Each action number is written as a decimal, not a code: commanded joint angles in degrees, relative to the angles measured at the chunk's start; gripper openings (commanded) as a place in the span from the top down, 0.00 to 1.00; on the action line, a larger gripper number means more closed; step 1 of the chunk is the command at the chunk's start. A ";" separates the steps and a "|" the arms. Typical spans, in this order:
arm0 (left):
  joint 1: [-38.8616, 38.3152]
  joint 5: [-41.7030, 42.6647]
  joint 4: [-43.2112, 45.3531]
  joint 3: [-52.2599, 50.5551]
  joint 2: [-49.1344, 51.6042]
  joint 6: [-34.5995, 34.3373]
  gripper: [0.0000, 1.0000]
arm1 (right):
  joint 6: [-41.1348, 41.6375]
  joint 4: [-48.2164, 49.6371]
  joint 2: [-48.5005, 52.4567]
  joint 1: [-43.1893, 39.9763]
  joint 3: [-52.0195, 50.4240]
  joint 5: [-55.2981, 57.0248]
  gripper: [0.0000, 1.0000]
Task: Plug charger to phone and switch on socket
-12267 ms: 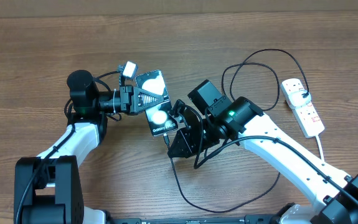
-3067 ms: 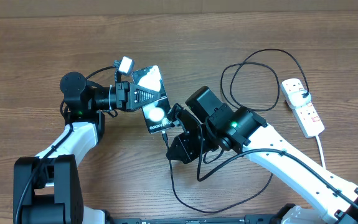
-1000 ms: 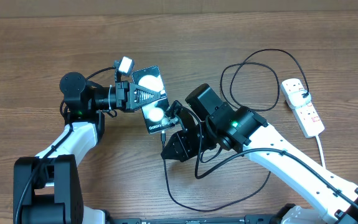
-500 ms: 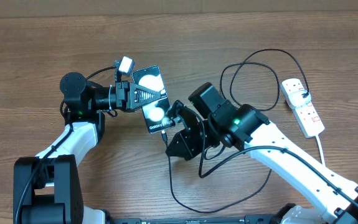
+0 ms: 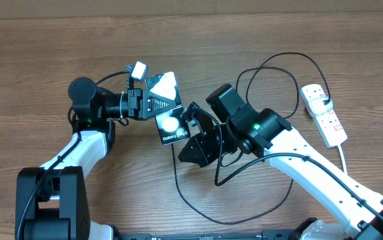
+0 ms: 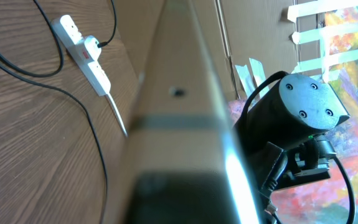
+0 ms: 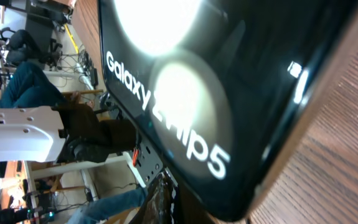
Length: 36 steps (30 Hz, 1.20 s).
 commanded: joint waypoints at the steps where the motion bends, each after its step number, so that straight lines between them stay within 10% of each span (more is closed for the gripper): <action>1: 1.49 1.01 0.55 1.53 -0.15 3.98 0.96 | -0.57 -1.29 0.04 -0.15 0.09 3.69 0.96; 13: 19.89 1.01 -0.81 1.49 -0.15 6.27 0.96 | 9.88 7.93 5.09 6.73 -4.44 30.38 0.54; 36: 21.73 1.01 -1.49 1.49 -0.13 8.02 0.96 | 19.52 28.09 25.64 14.67 -3.50 51.01 0.64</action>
